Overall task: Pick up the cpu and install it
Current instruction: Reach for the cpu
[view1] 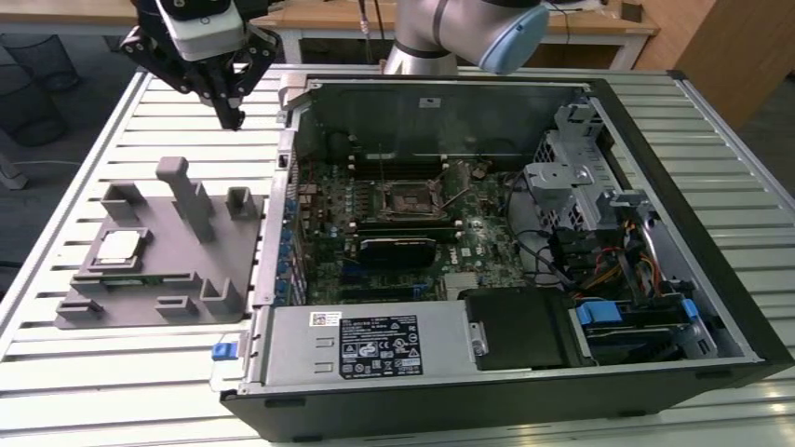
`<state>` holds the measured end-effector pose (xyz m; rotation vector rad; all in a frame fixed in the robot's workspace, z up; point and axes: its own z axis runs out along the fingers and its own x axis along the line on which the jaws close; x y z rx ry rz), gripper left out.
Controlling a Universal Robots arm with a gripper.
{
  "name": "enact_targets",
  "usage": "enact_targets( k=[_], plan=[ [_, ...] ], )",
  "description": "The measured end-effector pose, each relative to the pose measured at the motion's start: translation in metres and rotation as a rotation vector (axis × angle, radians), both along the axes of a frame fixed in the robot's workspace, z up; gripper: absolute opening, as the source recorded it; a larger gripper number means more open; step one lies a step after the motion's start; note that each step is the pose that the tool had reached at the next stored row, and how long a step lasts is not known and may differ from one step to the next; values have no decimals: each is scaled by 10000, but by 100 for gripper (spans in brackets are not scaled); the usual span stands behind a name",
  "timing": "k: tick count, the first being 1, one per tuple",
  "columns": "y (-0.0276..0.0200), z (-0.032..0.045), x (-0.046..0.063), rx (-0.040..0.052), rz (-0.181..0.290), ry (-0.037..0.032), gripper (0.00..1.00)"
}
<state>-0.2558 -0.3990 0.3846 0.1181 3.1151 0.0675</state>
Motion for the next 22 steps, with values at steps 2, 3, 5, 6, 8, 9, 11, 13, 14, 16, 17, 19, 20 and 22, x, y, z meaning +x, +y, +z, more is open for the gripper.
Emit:
enact_targets(
  k=[2, 3, 5, 6, 8, 9, 11, 13, 14, 16, 17, 19, 20, 22],
  plan=[
    [0, -2, -17, 1, 0, 2, 11],
    [0, -3, -26, 0, 0, 3, 11],
    [0, -5, -60, 0, -1, 3, 11],
    [0, -7, -76, 1, -1, 3, 11],
    [0, -8, -107, 0, -1, 5, 11],
    [0, -11, -136, 0, -1, 6, 11],
    [0, -13, -161, 0, -1, 9, 11],
    [0, -15, -185, 0, -1, 12, 11],
    [0, -16, -198, 0, 0, 13, 11],
    [0, -19, -231, 0, 0, 13, 11],
    [0, -20, -249, 0, 0, 14, 11],
    [0, -22, -283, 0, 0, 15, 11],
    [0, -24, -300, 0, 0, 16, 11],
    [0, -26, -331, 0, -1, 17, 11]
  ],
)
